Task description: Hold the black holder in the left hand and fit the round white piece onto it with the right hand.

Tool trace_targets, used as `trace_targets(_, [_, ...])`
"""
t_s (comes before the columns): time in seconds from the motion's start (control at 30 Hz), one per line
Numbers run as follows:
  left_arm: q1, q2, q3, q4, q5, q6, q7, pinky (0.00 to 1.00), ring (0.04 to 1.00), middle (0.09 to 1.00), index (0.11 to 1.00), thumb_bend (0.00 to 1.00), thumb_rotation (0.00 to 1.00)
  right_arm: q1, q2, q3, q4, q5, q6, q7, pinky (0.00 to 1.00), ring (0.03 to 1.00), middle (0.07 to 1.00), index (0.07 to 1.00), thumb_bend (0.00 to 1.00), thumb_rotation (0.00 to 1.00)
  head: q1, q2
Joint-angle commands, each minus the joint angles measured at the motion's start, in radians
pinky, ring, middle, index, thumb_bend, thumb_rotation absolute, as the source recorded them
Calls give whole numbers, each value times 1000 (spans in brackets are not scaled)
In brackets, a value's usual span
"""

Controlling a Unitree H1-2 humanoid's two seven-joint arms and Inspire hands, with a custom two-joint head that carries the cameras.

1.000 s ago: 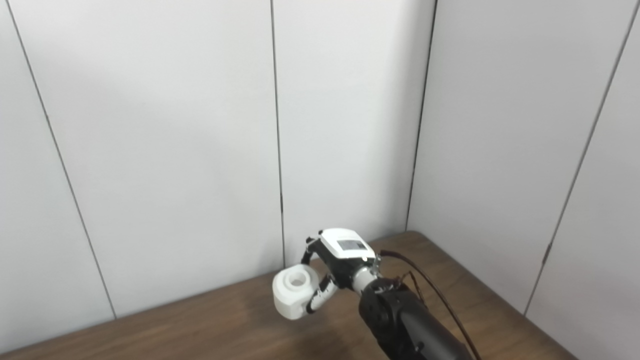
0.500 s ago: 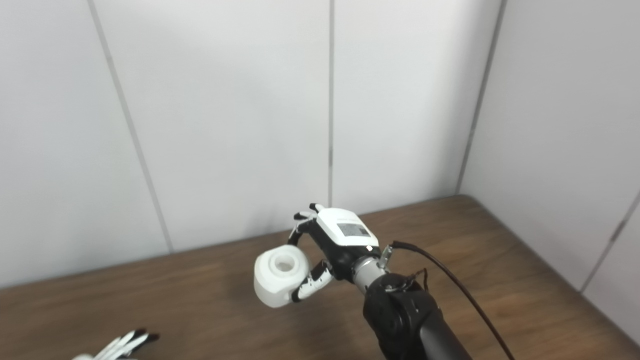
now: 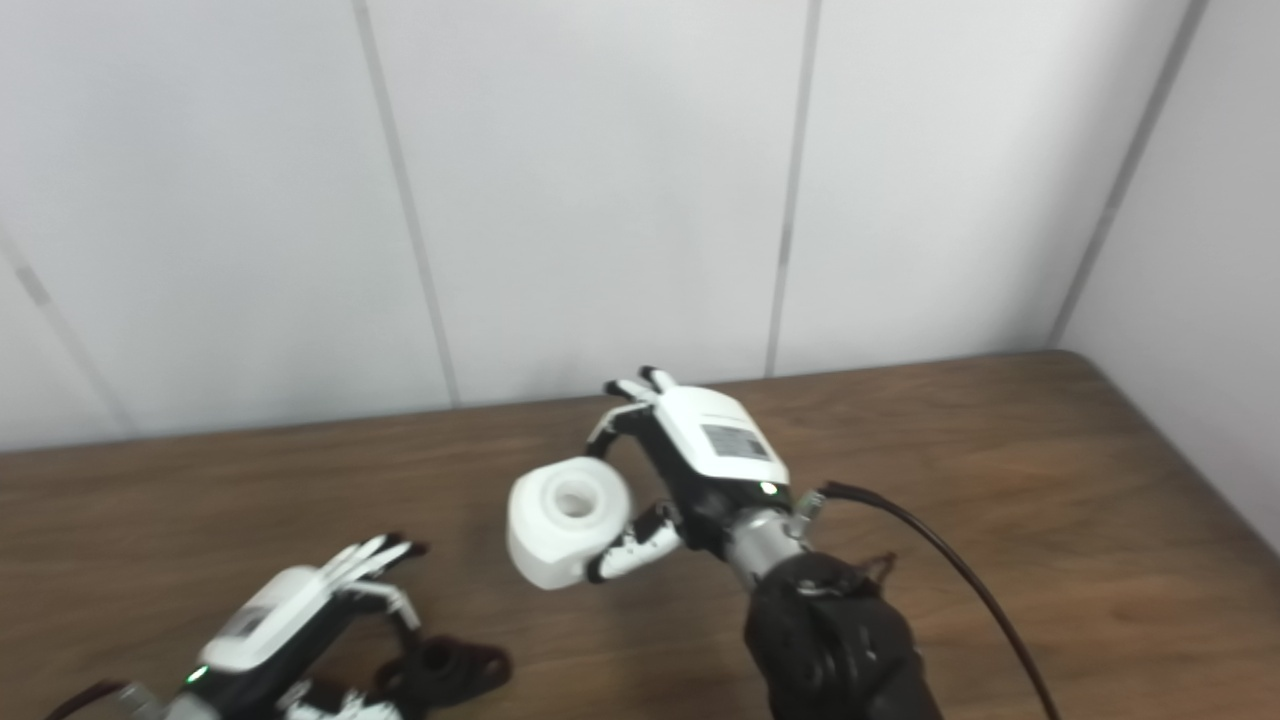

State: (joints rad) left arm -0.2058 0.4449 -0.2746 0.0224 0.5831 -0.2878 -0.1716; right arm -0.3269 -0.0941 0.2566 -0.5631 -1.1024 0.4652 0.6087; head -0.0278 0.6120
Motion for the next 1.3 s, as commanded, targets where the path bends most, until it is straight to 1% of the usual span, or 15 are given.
trace_targets(0.0, [-17,-2,17,-41,10,1,18,1000,989,940,481,515,41,-25,24,4,-47,-12,-12,4,780,982,909,481,505,142,7,4])
trace_targets(0.07, [-18,-11,19,-37,11,-4,21,1000,991,940,481,514,41,-22,40,6,-54,-14,-13,17,789,982,908,481,505,144,35,17])
trace_targets(0.2, [-22,-22,21,-43,12,0,11,1000,1000,948,481,514,42,-24,51,8,-64,-19,-24,40,785,978,905,480,504,146,70,35])
trace_targets(0.33, [-29,-35,18,-59,28,19,6,1000,998,945,481,514,43,-32,67,11,-85,-36,-20,70,762,969,902,480,504,148,113,55])
trace_targets(0.43, [-30,-48,14,-83,45,61,-11,1000,997,947,481,514,43,-24,84,14,-92,-50,-20,76,764,970,901,481,505,147,145,60])
trace_targets(0.53, [-31,-63,11,-110,61,110,-35,1000,999,956,481,515,43,1,104,22,-80,-50,-30,56,766,968,898,482,505,146,171,61])
trace_targets(0.63, [-30,-75,10,-116,68,124,-37,1000,998,959,482,515,43,24,110,34,-57,-37,-53,34,775,969,897,481,505,145,186,63])
trace_targets(0.73, [-29,-82,10,-122,81,134,-36,1000,993,958,482,515,43,36,112,37,-49,-38,-71,27,737,955,887,480,505,147,195,63])
trace_targets(0.87, [-27,-94,8,-133,93,152,-34,1000,987,951,481,515,42,66,162,29,-59,-102,-40,16,688,932,884,480,506,147,214,61])
trace_targets(0.93, [-27,-99,5,-133,100,153,-29,1000,986,950,481,515,42,83,174,21,-61,-113,-42,5,661,900,873,481,506,147,219,59])
trace_targets(1.03, [-27,-106,4,-137,107,158,-33,1000,987,951,481,515,42,110,183,18,-54,-122,-62,-16,647,881,865,482,507,146,224,59])
trace_targets(1.23, [-26,-113,7,-129,113,150,-20,1000,989,952,481,515,42,126,192,25,-22,-116,-78,-67,662,904,881,481,508,147,220,54])
trace_targets(1.27, [-25,-114,7,-129,112,149,-19,1000,989,951,481,515,42,128,192,26,-19,-117,-79,-78,664,906,884,481,508,146,220,47])
